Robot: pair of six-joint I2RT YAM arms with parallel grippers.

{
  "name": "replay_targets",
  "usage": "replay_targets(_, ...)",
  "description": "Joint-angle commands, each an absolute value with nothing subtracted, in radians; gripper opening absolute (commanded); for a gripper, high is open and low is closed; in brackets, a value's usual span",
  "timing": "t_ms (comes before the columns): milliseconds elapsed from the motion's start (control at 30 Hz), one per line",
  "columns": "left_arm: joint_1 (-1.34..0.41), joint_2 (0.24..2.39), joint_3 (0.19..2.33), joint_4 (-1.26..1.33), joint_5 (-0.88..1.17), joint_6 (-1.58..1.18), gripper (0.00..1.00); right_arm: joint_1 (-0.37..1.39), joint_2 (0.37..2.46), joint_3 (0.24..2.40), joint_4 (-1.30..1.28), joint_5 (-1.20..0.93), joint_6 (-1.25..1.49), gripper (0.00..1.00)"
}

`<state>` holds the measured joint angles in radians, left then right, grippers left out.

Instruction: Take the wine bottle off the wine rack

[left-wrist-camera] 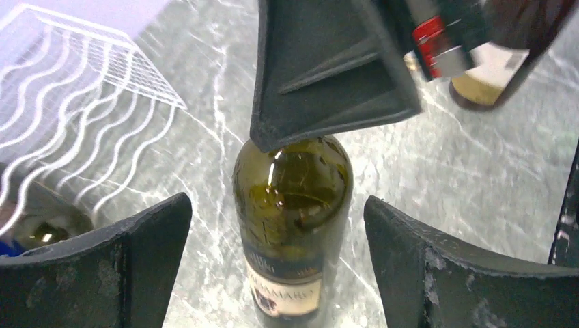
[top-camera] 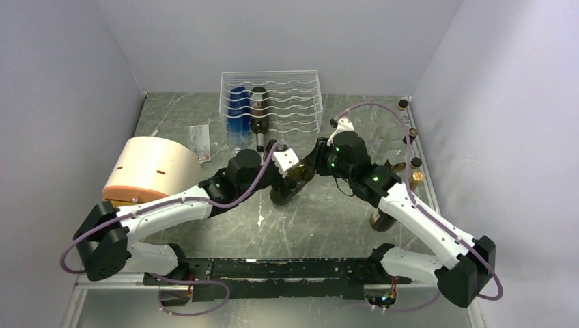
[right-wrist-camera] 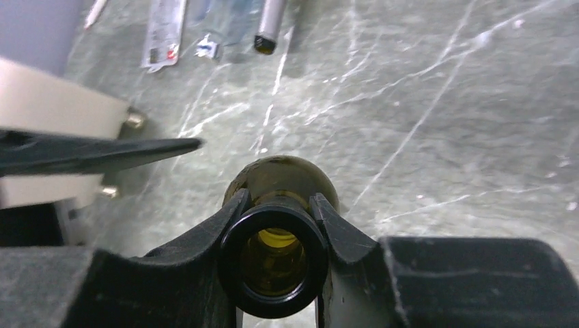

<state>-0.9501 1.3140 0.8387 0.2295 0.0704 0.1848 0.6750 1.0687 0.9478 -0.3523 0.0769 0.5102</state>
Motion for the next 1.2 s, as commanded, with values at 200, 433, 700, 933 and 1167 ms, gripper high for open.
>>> replay_targets(200, -0.919, 1.187, 0.833, 0.384, -0.195, 0.146, 0.99, 0.443, 1.182, 1.139, -0.304, 0.337, 0.402, 0.0)
replay_targets(433, -0.852, 1.177, 0.838, 0.373, -0.355, 0.118, 0.99, 0.34, 1.336, 1.259, -0.23, 0.435, 0.301, 0.0)
replay_targets(700, -0.838, 1.181, 0.839, 0.371, -0.361, 0.106, 0.99, 0.252, 1.501, 1.382, -0.212, 0.492, 0.249, 0.0)
replay_targets(933, -0.827, 1.178, 0.84, 0.367, -0.357, 0.094, 0.99, 0.165, 1.59, 1.459, -0.262, 0.433, 0.264, 0.0)
replay_targets(1167, -0.812, 1.174, 0.839, 0.365, -0.38, 0.091, 0.99, 0.162, 1.615, 1.465, -0.292, 0.394, 0.252, 0.31)
